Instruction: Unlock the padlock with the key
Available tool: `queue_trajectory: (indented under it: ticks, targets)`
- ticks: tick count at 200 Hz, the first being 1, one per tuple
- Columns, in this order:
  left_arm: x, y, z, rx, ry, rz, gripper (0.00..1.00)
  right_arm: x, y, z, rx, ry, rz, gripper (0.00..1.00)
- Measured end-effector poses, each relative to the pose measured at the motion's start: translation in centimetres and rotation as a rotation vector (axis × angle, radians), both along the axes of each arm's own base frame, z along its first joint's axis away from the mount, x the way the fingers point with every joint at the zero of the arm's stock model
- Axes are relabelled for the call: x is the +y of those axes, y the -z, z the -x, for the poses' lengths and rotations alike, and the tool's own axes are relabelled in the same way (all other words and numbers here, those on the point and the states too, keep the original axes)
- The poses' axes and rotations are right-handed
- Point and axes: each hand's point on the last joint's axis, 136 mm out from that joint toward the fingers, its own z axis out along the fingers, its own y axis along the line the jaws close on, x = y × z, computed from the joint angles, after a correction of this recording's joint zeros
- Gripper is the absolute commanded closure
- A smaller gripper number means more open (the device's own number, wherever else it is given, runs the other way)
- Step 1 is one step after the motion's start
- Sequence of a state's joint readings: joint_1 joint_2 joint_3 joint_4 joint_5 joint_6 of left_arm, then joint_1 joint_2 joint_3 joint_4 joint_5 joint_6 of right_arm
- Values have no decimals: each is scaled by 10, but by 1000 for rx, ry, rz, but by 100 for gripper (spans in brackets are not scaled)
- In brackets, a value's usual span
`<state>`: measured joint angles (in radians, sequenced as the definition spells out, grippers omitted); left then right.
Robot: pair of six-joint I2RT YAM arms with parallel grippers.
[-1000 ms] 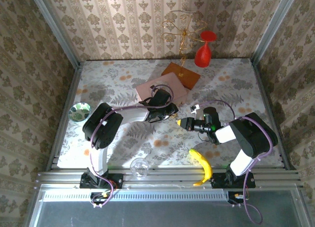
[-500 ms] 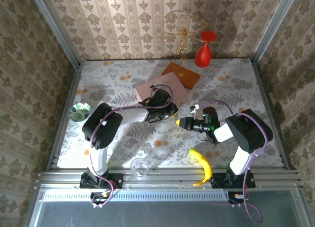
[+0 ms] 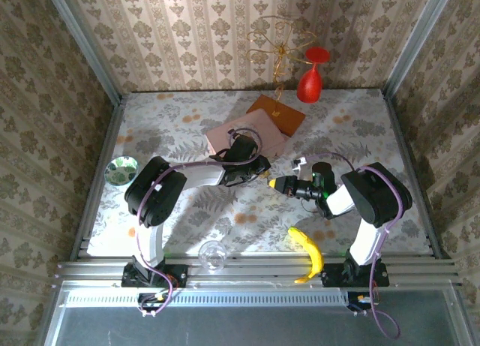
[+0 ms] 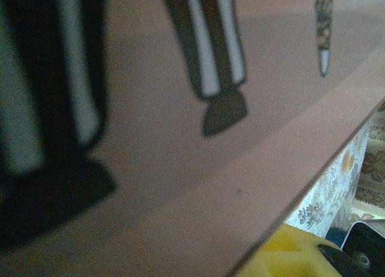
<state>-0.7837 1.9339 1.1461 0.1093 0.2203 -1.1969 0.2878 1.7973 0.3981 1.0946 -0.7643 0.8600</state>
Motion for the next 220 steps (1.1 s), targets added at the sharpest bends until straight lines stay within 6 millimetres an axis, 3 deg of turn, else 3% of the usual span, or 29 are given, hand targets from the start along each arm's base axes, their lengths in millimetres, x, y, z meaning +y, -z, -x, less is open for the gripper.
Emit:
queue_trajectory:
  ticks: [42,111,186,220]
  targets:
    - [0,-1,0,2,2,3,100,-4,-9,-3,-6,15,0,100]
    - [0,-1,0,1,1,4,100,-3,-7,-4,21,31,-4,100]
    - [2,-2,-5,3,-20,13,100,15,-2,-3,53,105,13,100]
    - [2,-2,-5,0,-20,17,100,10,-1,-6,47,152,18,100]
